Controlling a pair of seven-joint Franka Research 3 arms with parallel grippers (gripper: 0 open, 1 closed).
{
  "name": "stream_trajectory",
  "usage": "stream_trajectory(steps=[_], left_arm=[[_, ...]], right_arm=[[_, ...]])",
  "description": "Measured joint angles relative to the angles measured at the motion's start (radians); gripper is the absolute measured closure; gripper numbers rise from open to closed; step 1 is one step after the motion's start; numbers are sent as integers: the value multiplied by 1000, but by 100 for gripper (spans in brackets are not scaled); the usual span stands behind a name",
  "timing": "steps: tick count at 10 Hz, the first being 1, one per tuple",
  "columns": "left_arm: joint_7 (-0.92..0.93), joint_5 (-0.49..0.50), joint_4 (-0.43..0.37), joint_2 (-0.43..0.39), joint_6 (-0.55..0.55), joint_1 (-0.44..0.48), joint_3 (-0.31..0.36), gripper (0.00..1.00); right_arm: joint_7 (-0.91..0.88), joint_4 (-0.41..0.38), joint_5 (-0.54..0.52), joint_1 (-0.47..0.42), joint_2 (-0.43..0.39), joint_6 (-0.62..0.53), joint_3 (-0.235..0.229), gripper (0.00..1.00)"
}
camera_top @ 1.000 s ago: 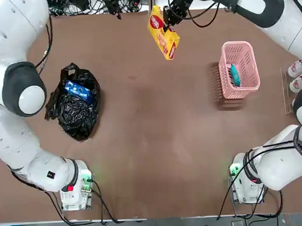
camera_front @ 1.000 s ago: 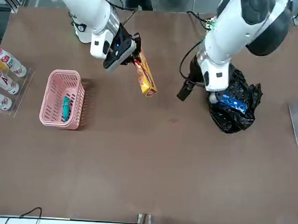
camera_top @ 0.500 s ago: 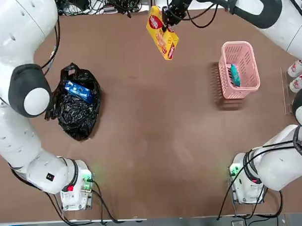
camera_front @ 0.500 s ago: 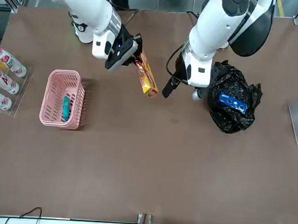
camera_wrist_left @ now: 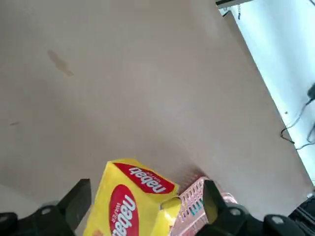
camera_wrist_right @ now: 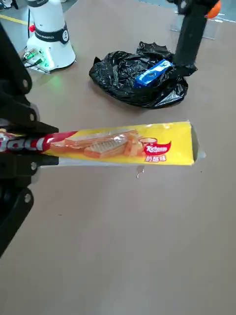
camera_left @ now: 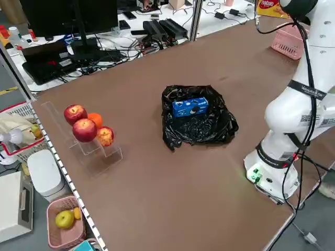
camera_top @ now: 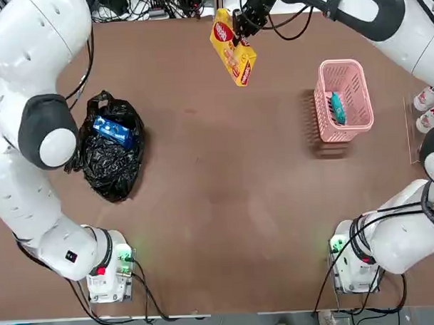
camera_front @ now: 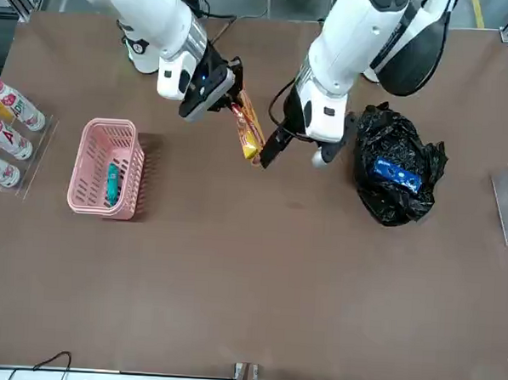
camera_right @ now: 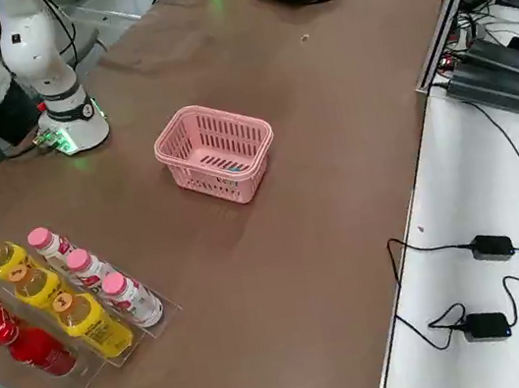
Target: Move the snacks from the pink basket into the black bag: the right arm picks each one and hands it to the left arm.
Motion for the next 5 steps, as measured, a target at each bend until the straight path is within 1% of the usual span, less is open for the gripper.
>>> stream_trajectory(steps=[1, 3, 5], left_arm=[[15, 1, 4, 3, 33, -10, 4, 0], [44, 14, 5, 5, 27, -30, 10, 0], [140, 17, 6, 8, -65, -28, 16, 0]], right_arm=[[3, 0, 0, 0, 0, 0, 0, 81], [12, 0, 0, 1, 0, 0, 0, 81], [14, 0, 0, 9, 0, 8, 0, 81]])
